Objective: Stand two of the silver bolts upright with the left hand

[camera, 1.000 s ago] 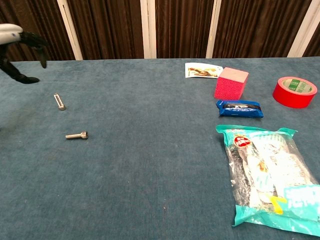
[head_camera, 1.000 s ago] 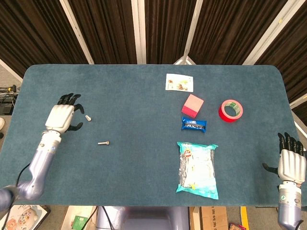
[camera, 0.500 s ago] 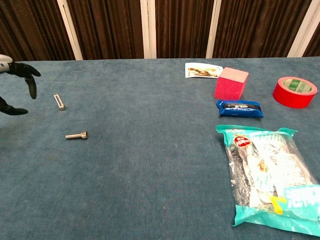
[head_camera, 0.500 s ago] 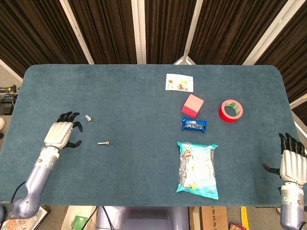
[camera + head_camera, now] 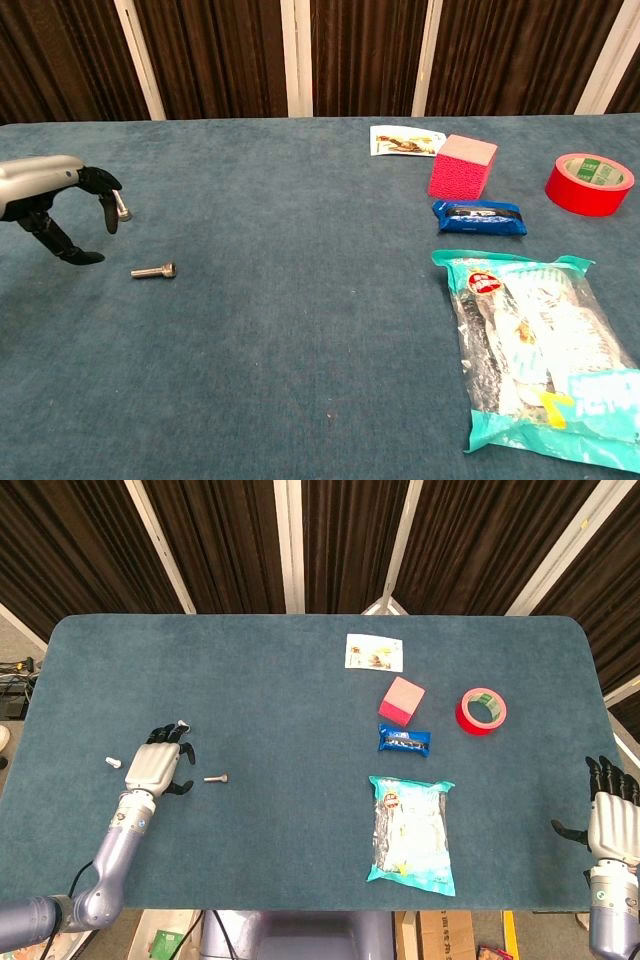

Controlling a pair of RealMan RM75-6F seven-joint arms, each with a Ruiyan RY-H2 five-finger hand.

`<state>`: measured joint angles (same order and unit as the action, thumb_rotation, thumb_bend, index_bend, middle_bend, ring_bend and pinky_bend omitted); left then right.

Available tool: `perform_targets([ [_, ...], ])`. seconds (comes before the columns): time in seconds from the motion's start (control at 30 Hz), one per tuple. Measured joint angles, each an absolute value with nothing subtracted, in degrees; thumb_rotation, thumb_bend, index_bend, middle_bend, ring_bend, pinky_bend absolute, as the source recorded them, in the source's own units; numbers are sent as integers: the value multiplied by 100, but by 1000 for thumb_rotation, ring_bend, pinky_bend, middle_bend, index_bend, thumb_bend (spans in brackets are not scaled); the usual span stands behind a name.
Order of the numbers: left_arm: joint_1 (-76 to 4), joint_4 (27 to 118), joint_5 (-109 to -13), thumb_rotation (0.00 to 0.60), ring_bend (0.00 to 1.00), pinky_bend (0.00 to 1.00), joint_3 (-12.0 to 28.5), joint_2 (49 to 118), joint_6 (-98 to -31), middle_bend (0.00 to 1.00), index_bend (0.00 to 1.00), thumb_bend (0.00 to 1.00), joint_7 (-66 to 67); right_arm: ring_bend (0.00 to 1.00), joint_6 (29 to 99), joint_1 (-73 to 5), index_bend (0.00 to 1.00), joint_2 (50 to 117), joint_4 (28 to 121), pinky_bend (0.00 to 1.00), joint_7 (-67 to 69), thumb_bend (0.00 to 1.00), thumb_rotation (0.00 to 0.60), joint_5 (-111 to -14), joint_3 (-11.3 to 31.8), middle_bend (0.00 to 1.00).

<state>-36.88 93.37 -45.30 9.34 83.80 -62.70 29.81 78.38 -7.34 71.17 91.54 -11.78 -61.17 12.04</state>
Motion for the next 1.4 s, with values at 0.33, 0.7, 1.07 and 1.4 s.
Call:
perform_targets([
  [0.33,-3866,8926,-4314,600,0,0,954,8768,-6197,81,493,366,3191,0,7838,-735,79,7075,9141,0,-1126,0,600,-6272,1153,20],
  [0.7,-3908,8830,-4256,600,0,0,907,8911,-6200,86,507,375,3279,0,7868,-754,78,7011,8969,0,-712,0,600,-7001,973,20],
  [1.07,-3938,8626,-4236,600,0,0,873,9104,-6185,89,516,378,3322,0,7981,-737,79,6992,8796,0,-418,0,600,-7362,866,20],
  [1.4,-3953,8493,-4281,600,0,0,864,9276,-6205,93,526,424,3342,0,7943,-729,78,6976,8804,0,-375,0,600,-7301,893,20],
])
